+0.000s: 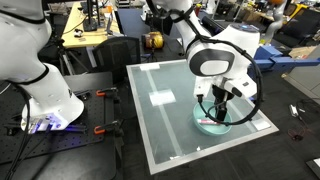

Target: Remove the marker from the bowl and put it on the table

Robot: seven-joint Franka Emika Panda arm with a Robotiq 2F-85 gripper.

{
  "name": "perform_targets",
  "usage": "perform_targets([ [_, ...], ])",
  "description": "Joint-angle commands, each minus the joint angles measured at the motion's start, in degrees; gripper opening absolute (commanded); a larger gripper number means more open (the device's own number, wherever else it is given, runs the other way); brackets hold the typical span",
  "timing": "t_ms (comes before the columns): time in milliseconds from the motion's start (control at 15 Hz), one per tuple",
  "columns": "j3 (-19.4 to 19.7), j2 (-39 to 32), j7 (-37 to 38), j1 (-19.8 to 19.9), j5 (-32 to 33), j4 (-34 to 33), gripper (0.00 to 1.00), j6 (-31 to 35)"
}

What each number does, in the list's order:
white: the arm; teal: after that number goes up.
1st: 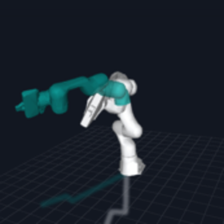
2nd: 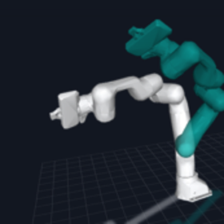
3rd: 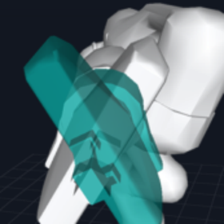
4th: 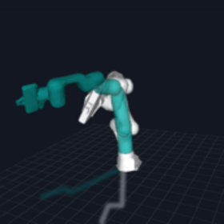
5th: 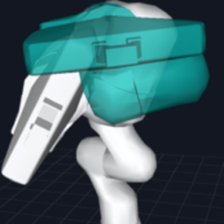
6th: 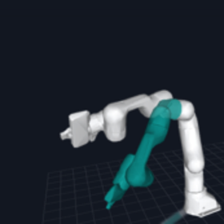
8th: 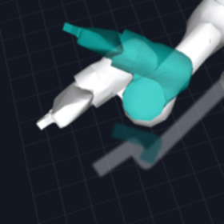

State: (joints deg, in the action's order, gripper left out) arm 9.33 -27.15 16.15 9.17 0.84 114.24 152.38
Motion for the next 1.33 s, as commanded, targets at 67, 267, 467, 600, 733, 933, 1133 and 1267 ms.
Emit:
perform_targets([
  [67,0.07,-1.57,-1.43,-0.05,-2.59,-1.17,1.0,-1.37],
  [267,-0.27,-2.43,-2.06,0.2,-3.35,-1.34,1.0,-1.57],
  [467,-0.67,-3.13,-2.81,0.45,-4.1,-1.71,1.0,-1.8],
  [600,-0.75,-3.67,-3.3,0.48,-4.09,-2.04,1.0,-2.12],
  [733,-0.49,-4.24,-3.9,0.2,-3.43,-2.52,1.0,-2.69],
  [933,-0.17,-4.97,-4.96,-0.14,-2.57,-3.23,1.0,-3.52],
  [1133,-0.1,-5.45,-6.27,-0.25,-2.15,-3.71,1.0,-4.02],
  [1267,0.01,-5.78,-7.23,-0.3,-1.76,-4.01,1.0,-4.41],
])
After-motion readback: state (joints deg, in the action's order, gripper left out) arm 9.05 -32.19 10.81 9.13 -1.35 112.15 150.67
